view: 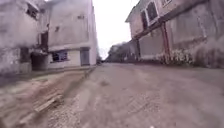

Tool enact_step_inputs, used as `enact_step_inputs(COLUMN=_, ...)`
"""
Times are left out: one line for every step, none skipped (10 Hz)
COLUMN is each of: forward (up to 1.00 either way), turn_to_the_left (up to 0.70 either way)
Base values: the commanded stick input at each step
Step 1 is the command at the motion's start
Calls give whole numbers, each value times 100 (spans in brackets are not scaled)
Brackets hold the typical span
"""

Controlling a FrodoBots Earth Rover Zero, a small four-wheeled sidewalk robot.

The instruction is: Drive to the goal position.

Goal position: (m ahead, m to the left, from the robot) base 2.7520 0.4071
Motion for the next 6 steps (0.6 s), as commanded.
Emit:
enact_step_inputs(forward=50, turn_to_the_left=0)
enact_step_inputs(forward=50, turn_to_the_left=0)
enact_step_inputs(forward=50, turn_to_the_left=0)
enact_step_inputs(forward=50, turn_to_the_left=0)
enact_step_inputs(forward=50, turn_to_the_left=50)
enact_step_inputs(forward=50, turn_to_the_left=50)
